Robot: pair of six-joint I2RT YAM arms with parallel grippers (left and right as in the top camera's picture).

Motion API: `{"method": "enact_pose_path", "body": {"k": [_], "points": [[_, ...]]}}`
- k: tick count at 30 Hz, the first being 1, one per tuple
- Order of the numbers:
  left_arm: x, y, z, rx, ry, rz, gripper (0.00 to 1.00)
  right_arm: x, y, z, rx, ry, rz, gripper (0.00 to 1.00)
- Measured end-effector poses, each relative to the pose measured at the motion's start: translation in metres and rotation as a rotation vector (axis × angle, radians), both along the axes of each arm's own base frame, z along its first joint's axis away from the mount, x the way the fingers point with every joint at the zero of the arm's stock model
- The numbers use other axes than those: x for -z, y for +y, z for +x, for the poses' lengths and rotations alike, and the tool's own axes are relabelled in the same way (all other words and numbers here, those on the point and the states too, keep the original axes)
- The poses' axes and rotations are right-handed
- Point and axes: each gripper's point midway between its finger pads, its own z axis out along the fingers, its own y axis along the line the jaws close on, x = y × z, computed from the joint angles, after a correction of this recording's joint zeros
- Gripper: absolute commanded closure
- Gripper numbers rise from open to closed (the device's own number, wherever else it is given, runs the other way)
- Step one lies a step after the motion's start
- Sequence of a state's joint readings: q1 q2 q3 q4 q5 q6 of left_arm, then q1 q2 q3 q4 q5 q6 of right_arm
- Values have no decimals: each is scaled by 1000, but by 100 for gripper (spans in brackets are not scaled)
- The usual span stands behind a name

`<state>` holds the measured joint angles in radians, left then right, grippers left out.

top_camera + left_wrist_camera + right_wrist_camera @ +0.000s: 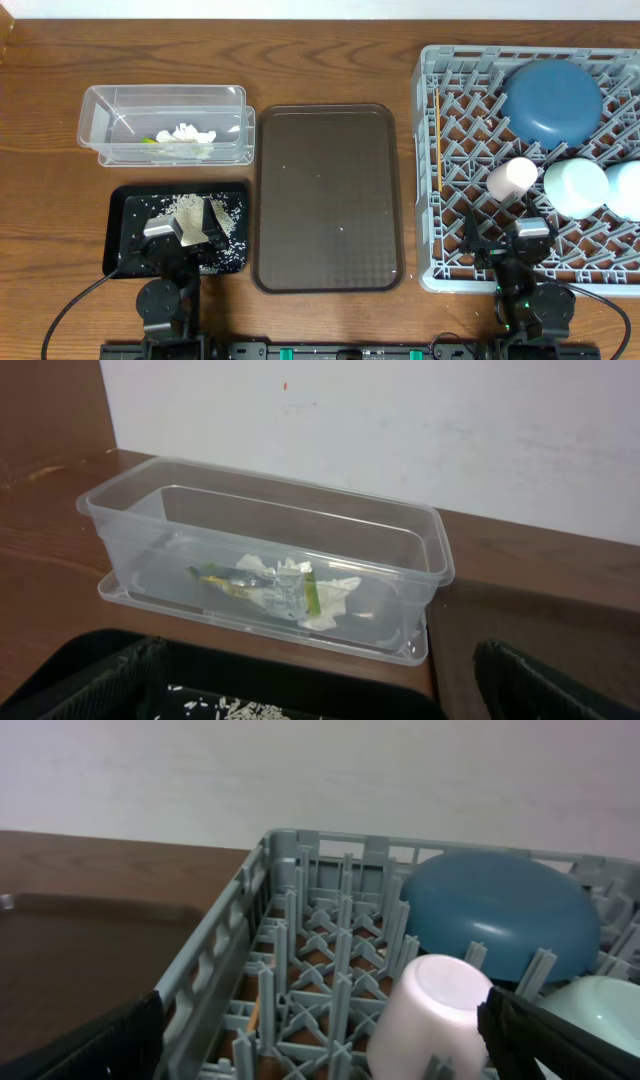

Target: Sort waste into correct bins and load items into the dishwasher rack

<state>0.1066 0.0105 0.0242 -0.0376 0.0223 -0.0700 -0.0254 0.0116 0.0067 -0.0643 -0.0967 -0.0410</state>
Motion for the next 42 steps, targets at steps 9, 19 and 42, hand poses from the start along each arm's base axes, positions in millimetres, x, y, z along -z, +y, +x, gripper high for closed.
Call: {"method": "enact_pose_path", "body": {"k": [9,19,42], "points": [[0,0,0,0,0,0,1,1,-5,0,25,2,-15,1],[0,0,0,0,0,0,1,1,-5,0,26,1,-17,1],[0,0,0,0,0,0,1,1,-5,0,26,1,-17,1]]}}
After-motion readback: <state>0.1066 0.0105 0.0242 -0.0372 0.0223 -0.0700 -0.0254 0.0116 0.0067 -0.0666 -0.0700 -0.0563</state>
